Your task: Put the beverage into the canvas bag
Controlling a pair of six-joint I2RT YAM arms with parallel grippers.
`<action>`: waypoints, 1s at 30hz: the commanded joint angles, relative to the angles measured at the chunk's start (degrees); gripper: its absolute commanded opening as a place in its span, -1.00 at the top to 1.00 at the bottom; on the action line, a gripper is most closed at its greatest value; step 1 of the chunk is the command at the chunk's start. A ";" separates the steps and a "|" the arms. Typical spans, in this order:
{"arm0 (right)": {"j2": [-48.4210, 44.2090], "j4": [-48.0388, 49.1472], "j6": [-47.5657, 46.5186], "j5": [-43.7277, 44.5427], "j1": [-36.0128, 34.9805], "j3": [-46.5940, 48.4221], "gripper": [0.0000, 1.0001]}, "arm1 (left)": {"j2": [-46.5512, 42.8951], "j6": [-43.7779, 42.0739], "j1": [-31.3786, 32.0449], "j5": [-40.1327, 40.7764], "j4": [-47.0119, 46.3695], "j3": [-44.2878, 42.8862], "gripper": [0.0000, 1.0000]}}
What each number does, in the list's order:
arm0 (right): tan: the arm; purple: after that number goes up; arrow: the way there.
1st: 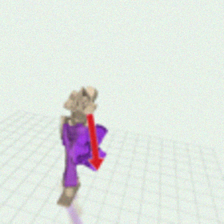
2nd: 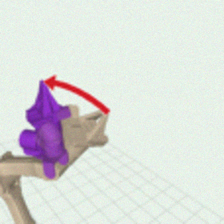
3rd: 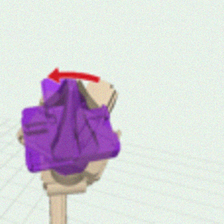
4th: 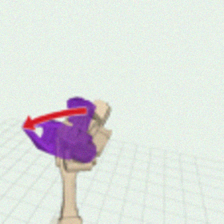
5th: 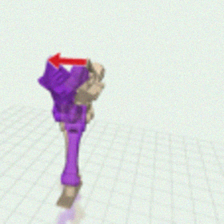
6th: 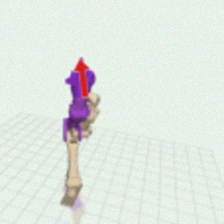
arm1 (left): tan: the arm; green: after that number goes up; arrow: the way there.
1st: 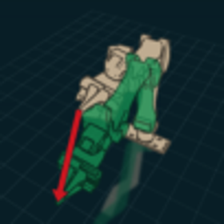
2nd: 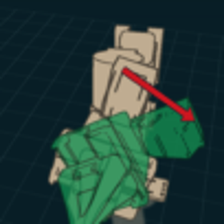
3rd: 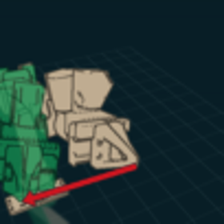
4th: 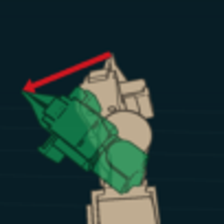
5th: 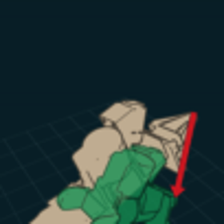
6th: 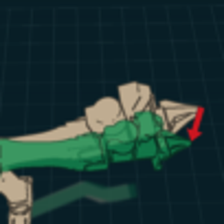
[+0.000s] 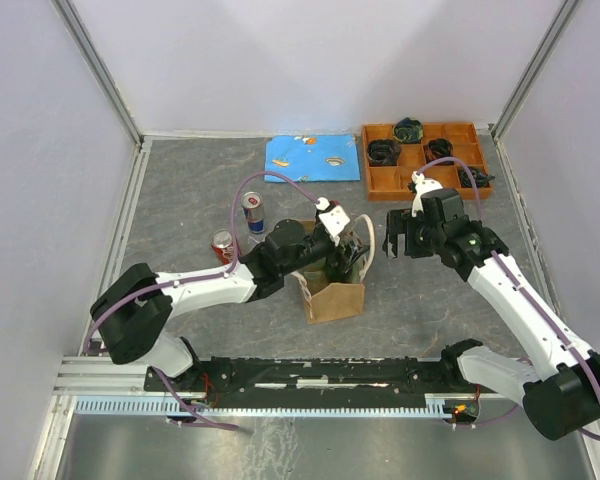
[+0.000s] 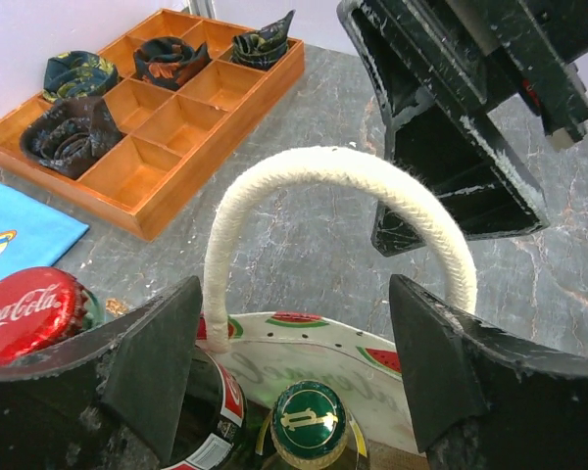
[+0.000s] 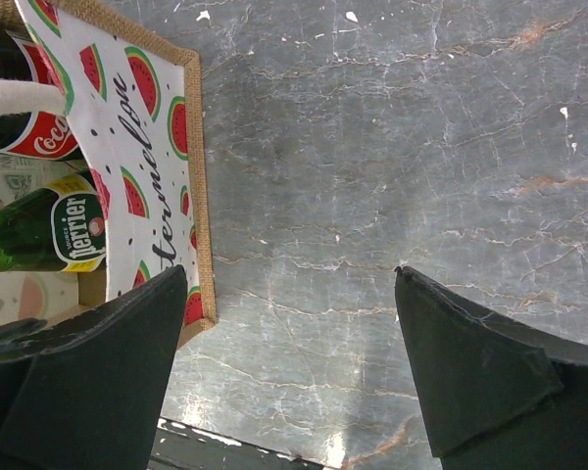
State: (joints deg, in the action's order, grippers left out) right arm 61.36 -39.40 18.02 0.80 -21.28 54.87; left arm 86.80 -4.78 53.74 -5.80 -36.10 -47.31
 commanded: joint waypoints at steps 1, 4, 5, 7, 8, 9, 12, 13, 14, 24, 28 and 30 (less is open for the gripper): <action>0.01 2.75 0.52 -0.80 -0.15 0.06 -0.89 | -3.73 -0.93 -0.33 1.34 -0.37 -1.42 -0.68; -0.08 2.98 0.52 -0.75 -0.17 0.11 -0.89 | -5.91 -0.94 -0.38 1.06 3.56 -2.23 -0.69; -0.05 3.00 0.52 -0.72 -0.17 0.20 -0.89 | -6.65 -0.89 -0.37 0.97 4.63 -2.26 -0.69; 0.04 3.19 0.52 -0.78 -0.14 0.23 -0.89 | -8.54 -0.81 -0.37 1.02 6.28 -1.94 -0.70; 0.11 3.19 0.48 -0.80 -0.16 0.30 -0.89 | -9.59 -0.71 -0.35 0.98 6.98 -1.75 -0.70; 0.08 3.32 0.52 -0.80 -0.17 0.25 -0.89 | -10.60 -0.56 -0.29 1.09 7.64 -1.74 -0.70; 0.31 3.74 0.59 -1.01 -0.14 0.00 -0.89 | -13.39 0.17 -0.37 2.02 9.43 -2.13 -0.70; 0.34 3.86 0.69 -1.12 -0.16 -0.07 -0.89 | -14.14 0.46 -0.38 2.56 9.91 -2.48 -0.70; 0.35 4.03 0.76 -1.15 -0.16 -0.18 -0.89 | -14.92 0.73 -0.35 3.21 10.57 -3.02 -0.70; 0.42 4.66 0.61 -1.06 -0.15 -0.10 -0.89 | -20.88 12.58 -13.40 15.36 30.64 -14.41 -0.77; 0.57 5.15 0.77 -1.37 -0.15 -0.20 -0.89 | -19.01 15.79 -22.79 16.15 40.73 -19.94 -0.77; 0.73 5.44 0.94 -1.64 -0.18 -0.16 -0.89 | -16.63 17.19 -26.46 16.73 46.41 -22.93 -0.77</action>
State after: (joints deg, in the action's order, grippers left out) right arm 62.00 -36.84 18.28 -0.05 -21.28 54.50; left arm 67.72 5.74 32.53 8.10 -2.74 -64.27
